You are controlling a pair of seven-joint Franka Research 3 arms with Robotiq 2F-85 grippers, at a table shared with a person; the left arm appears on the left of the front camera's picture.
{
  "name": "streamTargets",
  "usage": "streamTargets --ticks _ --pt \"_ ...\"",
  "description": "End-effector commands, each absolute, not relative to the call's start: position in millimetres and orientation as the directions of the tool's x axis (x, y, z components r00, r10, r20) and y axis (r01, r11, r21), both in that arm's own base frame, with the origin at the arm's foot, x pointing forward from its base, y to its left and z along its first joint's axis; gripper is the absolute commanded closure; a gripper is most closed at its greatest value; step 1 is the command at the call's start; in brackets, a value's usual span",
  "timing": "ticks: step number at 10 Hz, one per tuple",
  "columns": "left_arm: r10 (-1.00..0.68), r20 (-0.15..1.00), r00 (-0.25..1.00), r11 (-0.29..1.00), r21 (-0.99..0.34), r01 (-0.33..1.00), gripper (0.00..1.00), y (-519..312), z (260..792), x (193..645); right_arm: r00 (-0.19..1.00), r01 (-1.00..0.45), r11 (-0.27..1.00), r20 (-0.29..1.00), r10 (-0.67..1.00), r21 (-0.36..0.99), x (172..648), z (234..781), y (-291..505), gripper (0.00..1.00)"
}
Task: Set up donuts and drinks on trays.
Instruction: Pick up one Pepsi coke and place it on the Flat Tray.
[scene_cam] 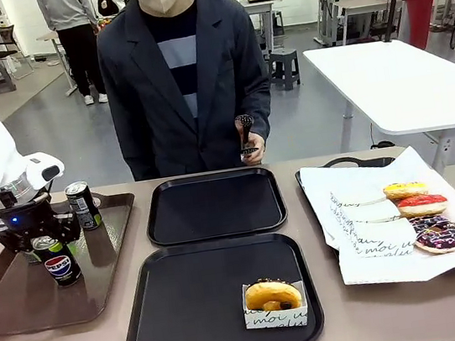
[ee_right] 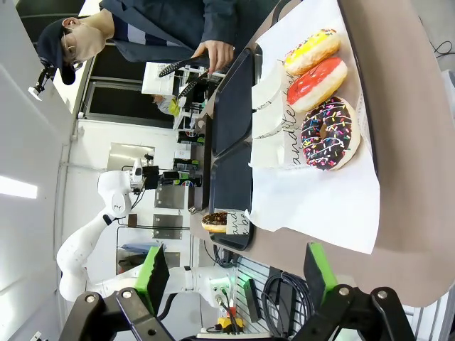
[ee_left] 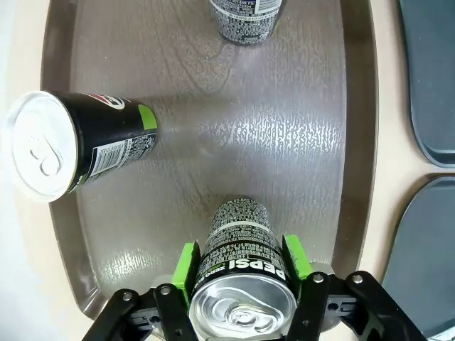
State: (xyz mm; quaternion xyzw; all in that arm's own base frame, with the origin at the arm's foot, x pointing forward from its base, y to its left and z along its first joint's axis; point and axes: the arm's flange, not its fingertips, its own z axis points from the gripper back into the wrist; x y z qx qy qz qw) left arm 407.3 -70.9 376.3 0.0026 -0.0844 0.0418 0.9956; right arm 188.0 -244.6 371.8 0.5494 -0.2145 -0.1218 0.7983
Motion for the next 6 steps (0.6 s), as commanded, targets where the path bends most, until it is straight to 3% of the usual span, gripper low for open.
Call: streamTargets --ticks 1,2,3,5,6 --pt "0.101 0.17 0.98 0.995 -0.027 -0.098 0.83 -71 365 396 0.865 -0.07 0.353 0.233 -0.444 0.933 192 373 -245 0.0" --pt "0.102 0.169 0.98 0.995 -0.025 -0.099 0.88 -71 366 395 0.865 -0.07 0.353 0.233 -0.444 0.933 192 373 -245 0.0" --pt "0.105 0.178 0.978 0.994 -0.033 -0.101 1.0 -71 376 394 0.865 -0.07 0.353 0.233 -0.444 0.933 192 373 -245 0.0" --pt "0.106 0.186 0.977 0.994 -0.014 -0.106 1.0 -81 439 375 0.865 -0.07 0.353 0.233 -0.444 0.933 192 373 -245 0.0" --pt "0.072 0.243 0.967 0.997 0.002 -0.074 1.0 -91 488 353 0.865 -0.07 0.353 0.233 -0.444 0.933 192 373 -245 0.0"
